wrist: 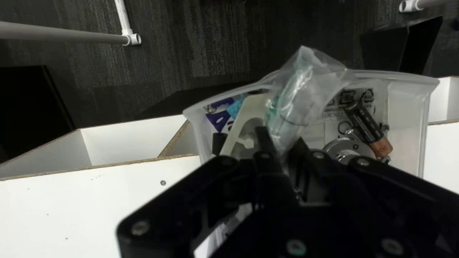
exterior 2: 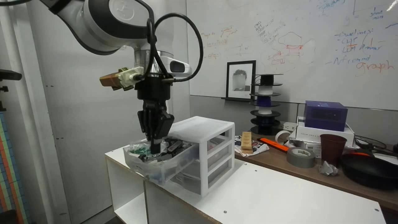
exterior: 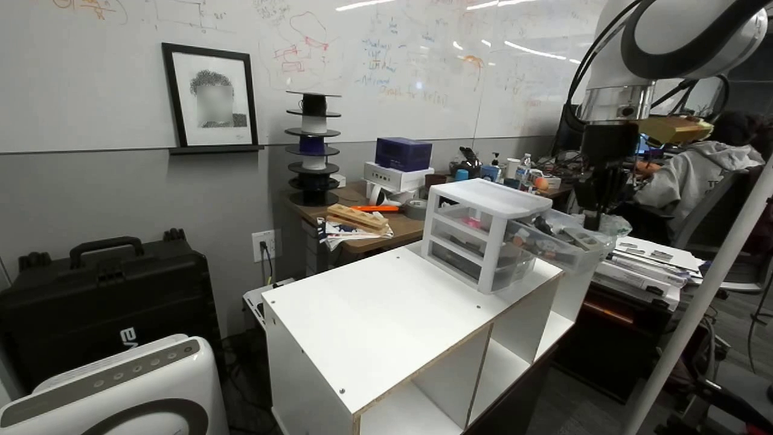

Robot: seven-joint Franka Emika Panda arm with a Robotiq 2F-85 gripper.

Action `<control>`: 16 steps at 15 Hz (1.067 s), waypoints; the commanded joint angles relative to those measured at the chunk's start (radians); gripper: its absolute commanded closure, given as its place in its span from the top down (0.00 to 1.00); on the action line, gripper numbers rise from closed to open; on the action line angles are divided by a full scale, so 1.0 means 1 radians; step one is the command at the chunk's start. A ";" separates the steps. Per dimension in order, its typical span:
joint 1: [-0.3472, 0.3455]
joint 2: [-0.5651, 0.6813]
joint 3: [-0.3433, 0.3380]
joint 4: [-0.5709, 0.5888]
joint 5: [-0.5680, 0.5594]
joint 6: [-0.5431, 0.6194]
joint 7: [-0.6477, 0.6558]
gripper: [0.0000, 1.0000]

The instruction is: Put the objects on the right in the top drawer of the dresser

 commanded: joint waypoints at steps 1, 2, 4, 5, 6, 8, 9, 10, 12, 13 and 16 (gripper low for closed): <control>-0.007 -0.005 -0.008 -0.019 0.015 0.080 0.046 0.04; -0.008 -0.001 -0.010 -0.023 0.026 0.114 0.065 0.04; -0.011 0.008 -0.012 -0.034 0.030 0.188 0.106 0.04; -0.012 0.011 -0.012 -0.040 0.026 0.215 0.122 0.04; -0.012 0.014 -0.012 -0.047 0.025 0.242 0.138 0.04; -0.010 0.020 -0.010 -0.061 0.033 0.284 0.165 0.04; -0.008 0.023 -0.009 -0.068 0.041 0.310 0.175 0.04; -0.006 0.027 -0.006 -0.073 0.049 0.327 0.187 0.04; 0.000 0.033 0.000 -0.083 0.059 0.369 0.206 0.39; 0.004 0.033 0.004 -0.086 0.067 0.379 0.211 0.40; 0.017 -0.012 0.015 -0.100 0.094 0.380 0.204 0.60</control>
